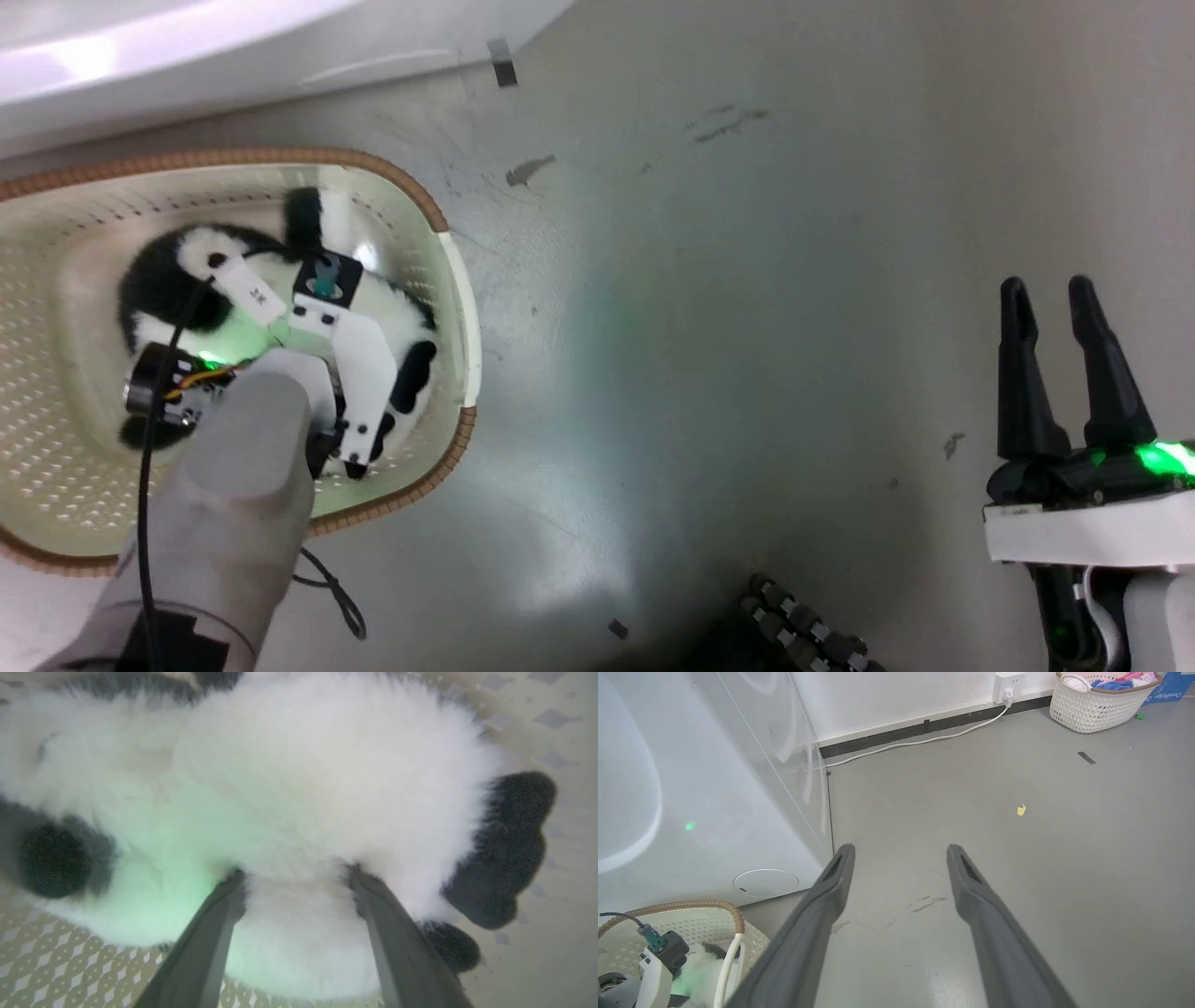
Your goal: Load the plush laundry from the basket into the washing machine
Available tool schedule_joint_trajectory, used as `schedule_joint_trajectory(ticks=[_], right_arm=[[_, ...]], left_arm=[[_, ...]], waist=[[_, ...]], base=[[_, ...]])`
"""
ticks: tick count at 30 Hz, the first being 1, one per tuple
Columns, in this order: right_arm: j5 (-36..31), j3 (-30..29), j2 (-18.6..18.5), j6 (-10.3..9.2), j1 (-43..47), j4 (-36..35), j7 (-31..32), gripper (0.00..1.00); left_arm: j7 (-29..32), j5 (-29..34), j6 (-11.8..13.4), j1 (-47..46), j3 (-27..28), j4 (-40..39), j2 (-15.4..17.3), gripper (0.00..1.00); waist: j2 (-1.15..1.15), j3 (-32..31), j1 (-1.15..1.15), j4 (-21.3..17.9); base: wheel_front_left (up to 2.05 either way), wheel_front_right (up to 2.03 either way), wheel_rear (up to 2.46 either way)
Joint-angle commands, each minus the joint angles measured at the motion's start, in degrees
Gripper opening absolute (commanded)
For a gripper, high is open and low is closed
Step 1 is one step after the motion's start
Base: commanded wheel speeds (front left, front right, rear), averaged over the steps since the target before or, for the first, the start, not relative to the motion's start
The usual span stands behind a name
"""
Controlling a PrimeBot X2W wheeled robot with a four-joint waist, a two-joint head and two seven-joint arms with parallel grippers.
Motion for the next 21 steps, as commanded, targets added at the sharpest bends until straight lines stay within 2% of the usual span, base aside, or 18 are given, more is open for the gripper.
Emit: schedule_joint_trajectory(ticks=[1,5,6,12,21], right_arm=[[0.8,-0.3,-0.1,-0.05,-1.2,-0.6,-0.6,1.0],[1.5,-0.3,-0.1,-0.05,-1.6,-0.4,-1.0,1.0],[1.9,-0.2,-0.1,-0.05,-2.1,0.0,-1.2,1.0],[2.7,0.1,-0.1,-0.05,-3.7,0.5,-1.8,1.0],[1.2,1.7,-0.1,-0.05,-6.2,2.2,-1.8,1.0]], left_arm=[[0.9,-0.5,0.3,-1.0,-0.8,2.5,0.9,1.0],[1.3,-1.0,0.6,-2.1,-1.4,4.3,1.2,1.0],[1.5,-1.5,0.6,-2.8,-1.8,5.5,1.4,0.0],[1.7,-3.0,0.2,-4.1,-2.3,8.5,2.6,0.0],[-5.1,-5.8,1.5,-0.7,-0.4,8.3,3.9,0.0]], waist=[[-0.01,1.5,0.0,-0.7],[-0.01,2.8,0.0,-1.4],[-0.01,3.4,0.0,-1.9],[-0.01,4.2,0.0,-3.5],[-0.01,-1.7,0.0,-5.0]], base=[[0.01,0.01,0.01],[0.0,0.0,0.0],[0.0,0.0,0.0],[0.0,0.0,0.0],[0.0,0.0,0.0]])
